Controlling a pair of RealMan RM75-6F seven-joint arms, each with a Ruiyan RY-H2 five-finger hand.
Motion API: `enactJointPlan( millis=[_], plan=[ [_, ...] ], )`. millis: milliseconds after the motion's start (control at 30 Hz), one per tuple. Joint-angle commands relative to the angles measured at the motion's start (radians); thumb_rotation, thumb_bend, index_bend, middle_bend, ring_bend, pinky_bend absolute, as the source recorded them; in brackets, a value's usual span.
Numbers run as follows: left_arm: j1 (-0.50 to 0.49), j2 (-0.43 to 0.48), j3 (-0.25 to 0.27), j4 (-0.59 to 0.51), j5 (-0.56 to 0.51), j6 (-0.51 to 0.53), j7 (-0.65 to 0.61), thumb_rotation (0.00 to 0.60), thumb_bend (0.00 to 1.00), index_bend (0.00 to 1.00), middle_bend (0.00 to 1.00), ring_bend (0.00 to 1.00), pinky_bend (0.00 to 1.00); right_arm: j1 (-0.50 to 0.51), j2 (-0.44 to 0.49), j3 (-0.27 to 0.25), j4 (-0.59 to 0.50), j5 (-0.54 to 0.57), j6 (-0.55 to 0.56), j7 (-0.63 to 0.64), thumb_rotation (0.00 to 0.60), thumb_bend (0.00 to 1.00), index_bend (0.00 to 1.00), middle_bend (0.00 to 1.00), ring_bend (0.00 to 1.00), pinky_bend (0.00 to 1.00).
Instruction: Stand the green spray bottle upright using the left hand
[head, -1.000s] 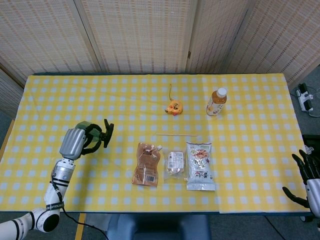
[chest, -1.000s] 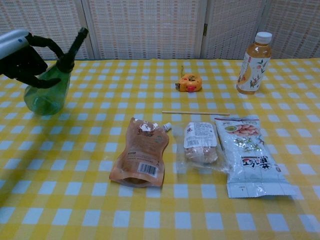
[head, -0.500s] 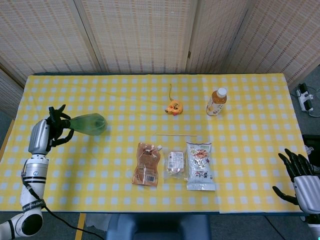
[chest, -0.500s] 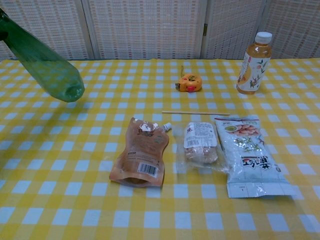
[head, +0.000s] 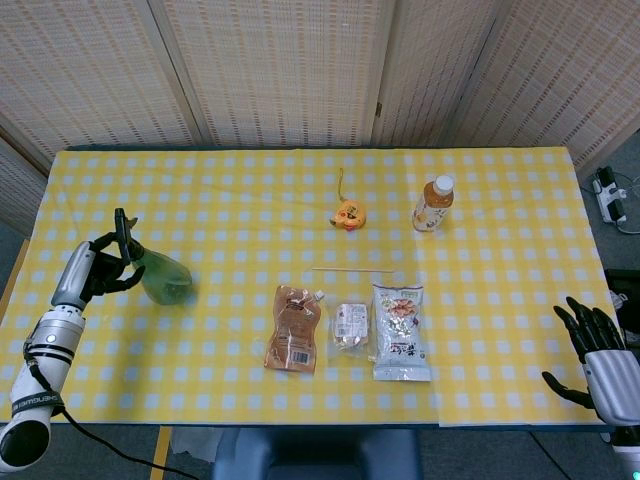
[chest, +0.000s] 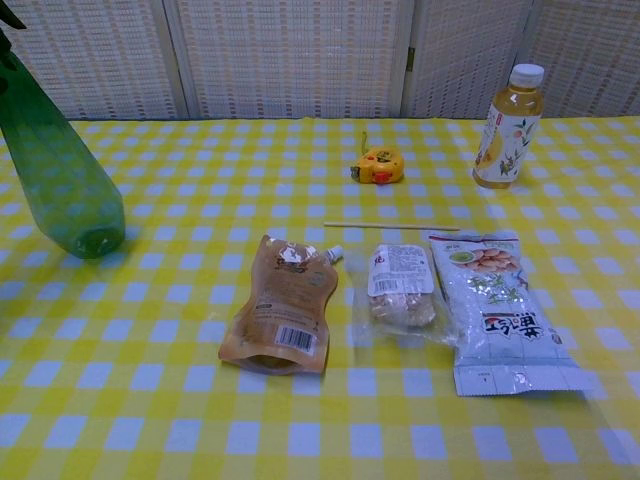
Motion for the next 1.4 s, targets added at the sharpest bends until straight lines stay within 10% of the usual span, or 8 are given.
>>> enactJointPlan(
  millis=[33, 667, 1033, 1400],
  plan=[
    [-0.018, 0.017, 0.004, 0.003, -0.029, -0.020, 0.002, 0.600, 0.43, 0.76, 1.00, 1.00, 1.00, -0.002, -0.002, 0.004, 0.005, 0.007, 0.005, -0.006, 0.600, 0.24, 0.00, 0.00, 0.00, 0.00],
    [-0.044, -0.018, 0.043, 0.048, -0.013, -0.028, -0.020, 0.600, 0.43, 0.74, 1.00, 1.00, 1.00, -0.001, -0.003, 0.000, 0.001, 0.004, 0.009, -0.008, 0.600, 0.24, 0.00, 0.00, 0.00, 0.00],
    [-0.028, -0.024, 0.049, 0.062, 0.052, -0.016, -0.075, 0.600, 0.22, 0.31, 1.00, 1.00, 1.00, -0.003, -0.001, 0.000, 0.000, 0.004, 0.017, -0.007, 0.600, 0.24, 0.00, 0.00, 0.00, 0.00],
    [-0.012, -0.008, 0.055, 0.057, 0.092, -0.008, -0.109, 0.600, 0.16, 0.20, 1.00, 1.00, 1.00, -0.008, 0.003, -0.004, -0.004, -0.009, 0.032, -0.007, 0.600, 0.24, 0.00, 0.00, 0.00, 0.00]
  ],
)
